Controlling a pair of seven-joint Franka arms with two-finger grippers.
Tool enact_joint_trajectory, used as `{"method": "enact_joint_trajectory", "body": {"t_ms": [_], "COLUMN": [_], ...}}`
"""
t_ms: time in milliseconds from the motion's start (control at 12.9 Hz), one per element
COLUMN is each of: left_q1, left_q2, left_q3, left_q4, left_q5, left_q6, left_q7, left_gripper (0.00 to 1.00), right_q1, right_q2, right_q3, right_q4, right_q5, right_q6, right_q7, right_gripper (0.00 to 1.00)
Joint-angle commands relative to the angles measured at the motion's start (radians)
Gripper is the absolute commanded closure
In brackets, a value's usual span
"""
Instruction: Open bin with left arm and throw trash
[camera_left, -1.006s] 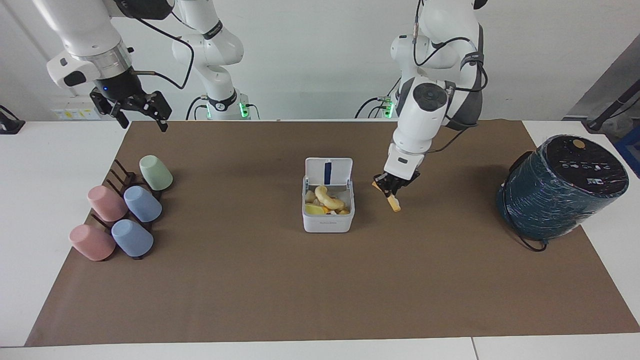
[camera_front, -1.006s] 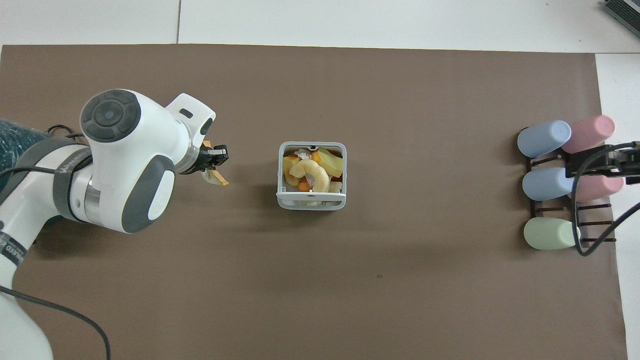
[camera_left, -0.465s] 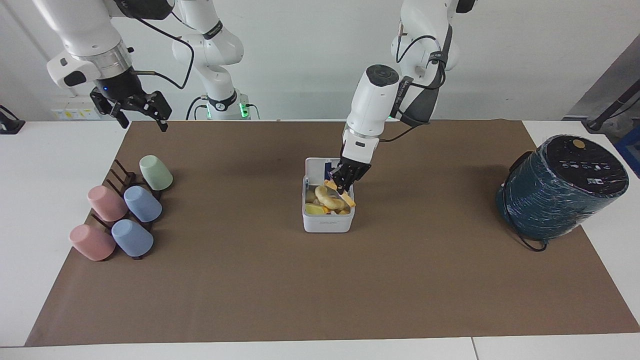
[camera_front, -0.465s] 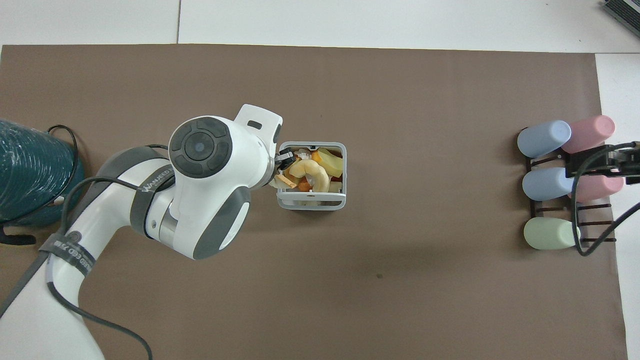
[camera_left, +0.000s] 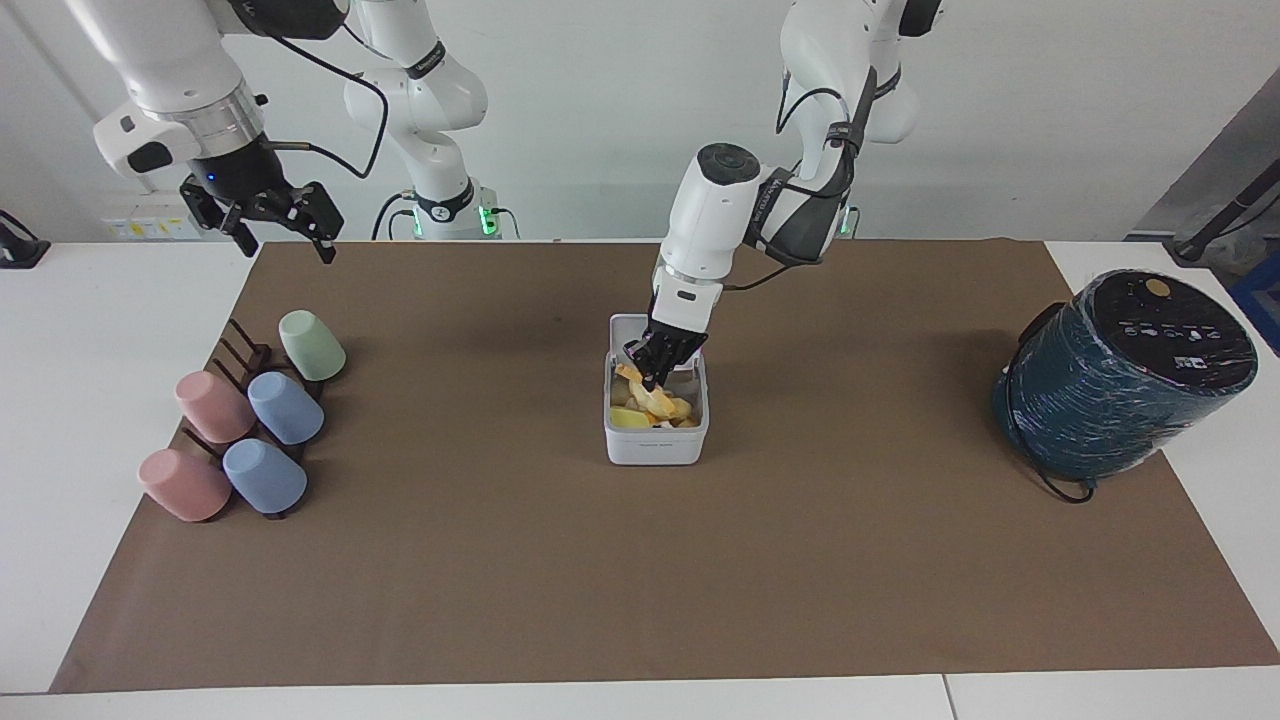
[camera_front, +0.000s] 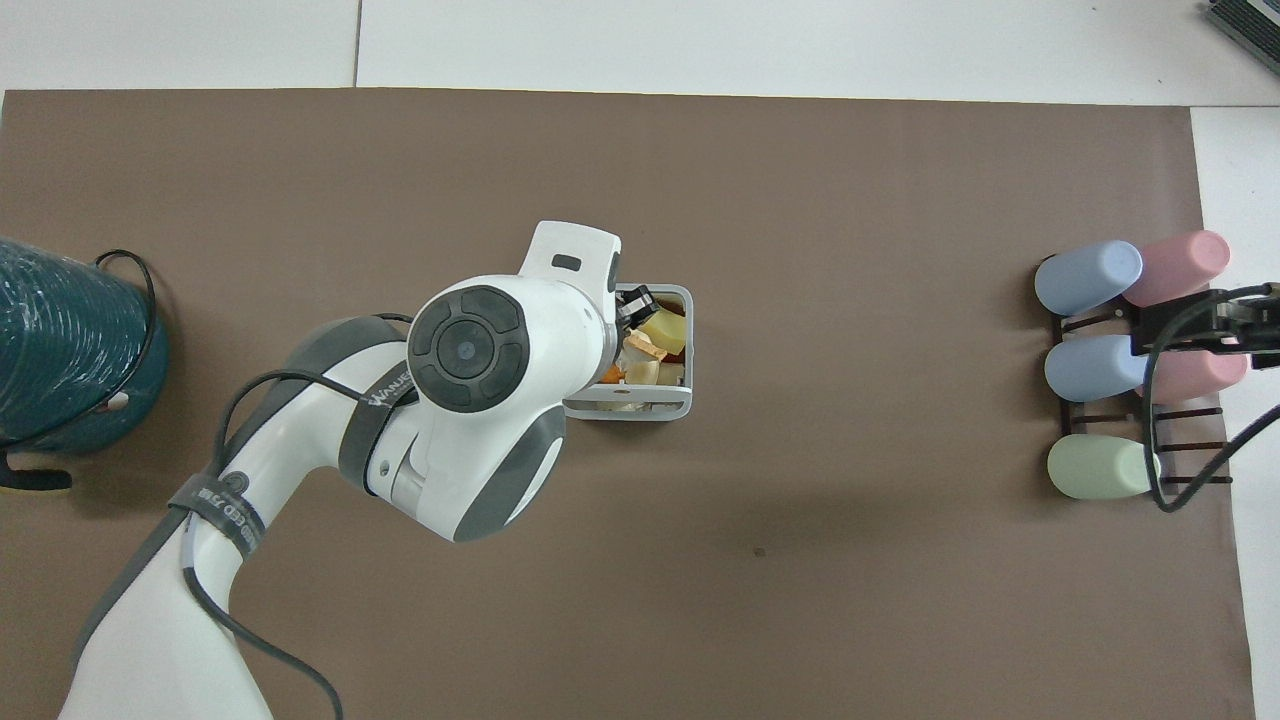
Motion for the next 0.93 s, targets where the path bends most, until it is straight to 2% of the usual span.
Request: {"method": "enact_joint_trajectory", "body": {"t_ms": [0,77,155,387,619,697,852], "left_q1": [-0.017,-0.006,0.001,0.035,0.056,0.061,0.081], "left_q2": [-0.009,-0.008,-0.004,0.056,0.068,0.067,0.054], "left_q3": [0.016,0.016,0.016,0.026,0.026,0.026,0.026], "left_q4": [0.004,0.026,0.066,0.245,0.283,0.284,0.303], "left_q5": [-0.014,-0.009,-0.006,-0.006,-0.003,-0.005,-0.005], "left_q6": [-0.036,-0.065,-0.107,-0.279,-0.341,-0.347,-0.414], "left_q7": [-0.008,-0.007,-0.004,0.003,0.006,0.006,0.018], "left_gripper": [0.13,0.04,0.00,0.00,0.03,0.12,0.50], "right_q1": [-0.004,-0.004,-0.004,-0.004,-0.004,-0.004,-0.004], "right_q2": [0.002,0.002,0.002,0.002,0.002,0.002,0.002], "right_q3": [0.004,0.004,0.004,0.004,0.004,0.004,0.004], "right_q4": [0.009,0.009,0.009,0.009,0.009,0.009,0.009], "right_q5": [-0.009,-0.009,-0.009,-0.009,-0.009,-0.009,-0.009], "right_q6": [-0.012,-0.012,-0.010,-0.008,-0.008,-0.008,-0.008], "right_q7": [-0.015,-0.015,-0.015,-0.015,-0.015,-0.015,-0.015], "right_gripper": [0.00,0.00,0.00,0.00,0.00,0.00,0.00]}}
